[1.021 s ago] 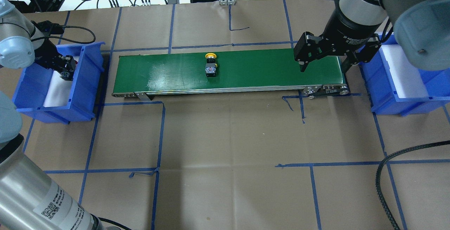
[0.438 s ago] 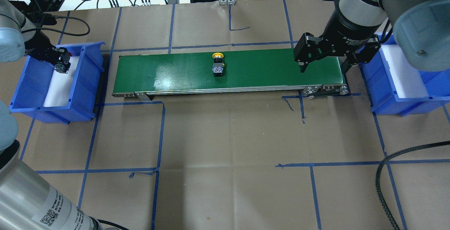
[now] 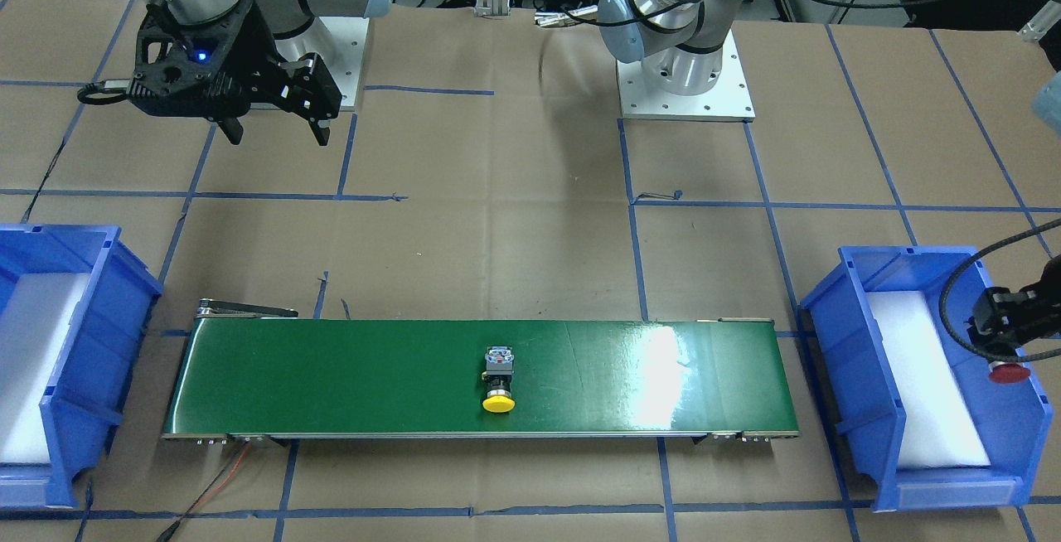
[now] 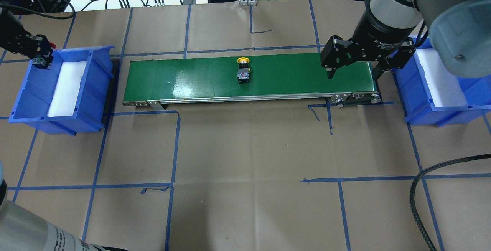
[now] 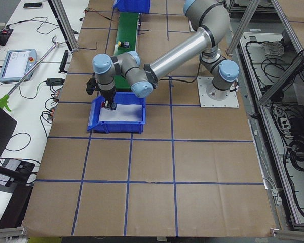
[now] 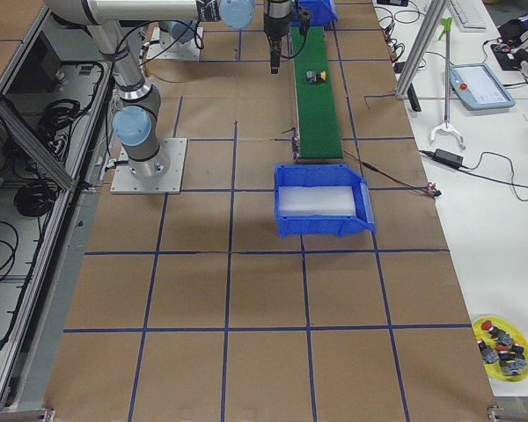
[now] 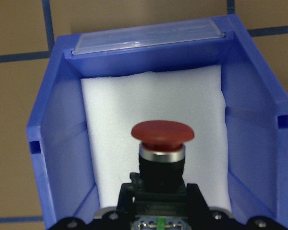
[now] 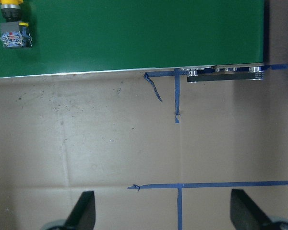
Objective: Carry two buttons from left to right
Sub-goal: 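Grasp the red-capped button with the left gripper and lift it, then place the red button on the belt while the right gripper reaches the yellow button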
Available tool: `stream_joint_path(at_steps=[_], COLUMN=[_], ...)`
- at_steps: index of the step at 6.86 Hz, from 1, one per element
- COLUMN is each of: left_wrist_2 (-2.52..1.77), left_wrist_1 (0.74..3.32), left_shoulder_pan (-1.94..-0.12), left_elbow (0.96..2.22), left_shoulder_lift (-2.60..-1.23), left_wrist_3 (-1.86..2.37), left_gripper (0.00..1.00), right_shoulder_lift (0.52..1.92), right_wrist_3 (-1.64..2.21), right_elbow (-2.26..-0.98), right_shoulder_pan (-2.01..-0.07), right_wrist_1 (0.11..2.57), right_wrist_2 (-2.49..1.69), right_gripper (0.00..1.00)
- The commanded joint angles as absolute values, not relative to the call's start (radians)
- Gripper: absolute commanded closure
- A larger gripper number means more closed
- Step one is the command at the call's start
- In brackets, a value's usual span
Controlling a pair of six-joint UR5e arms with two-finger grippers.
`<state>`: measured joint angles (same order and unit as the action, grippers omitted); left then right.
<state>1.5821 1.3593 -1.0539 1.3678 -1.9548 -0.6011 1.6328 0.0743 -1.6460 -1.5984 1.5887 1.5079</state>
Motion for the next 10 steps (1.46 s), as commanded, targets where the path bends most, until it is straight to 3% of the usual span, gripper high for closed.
stream_joint_path(at_steps=[1, 3, 5, 10], left_wrist_2=[1.589, 1.589, 1.591, 1.585], left_wrist_1=[1.511, 1.516, 1.517, 1.529], left_shoulder_pan=[-1.055, -1.069, -1.203, -1.481], left_elbow=[1.316, 1.322, 1.338, 1.377], left_shoulder_lift=[-1.89, -1.891, -1.885, -1.916], left_wrist_3=[-0.557, -0.493, -0.352, -0.097], left_gripper=[0.97, 0.97, 0.97, 0.97], right_shoulder_lift=[1.632, 1.631, 1.622, 1.516], right_wrist_3=[0.069, 0.066, 0.066, 0.06], right_elbow=[-1.646, -1.649, -1.652, -1.794], right_shoulder_pan=[-1.598, -1.597, -1.597, -1.598], right_wrist_1=[1.588, 1.594, 1.597, 2.019], right_wrist_2=[1.508, 1.509, 1.509, 1.506], right_gripper=[0.0, 0.0, 0.0, 0.0])
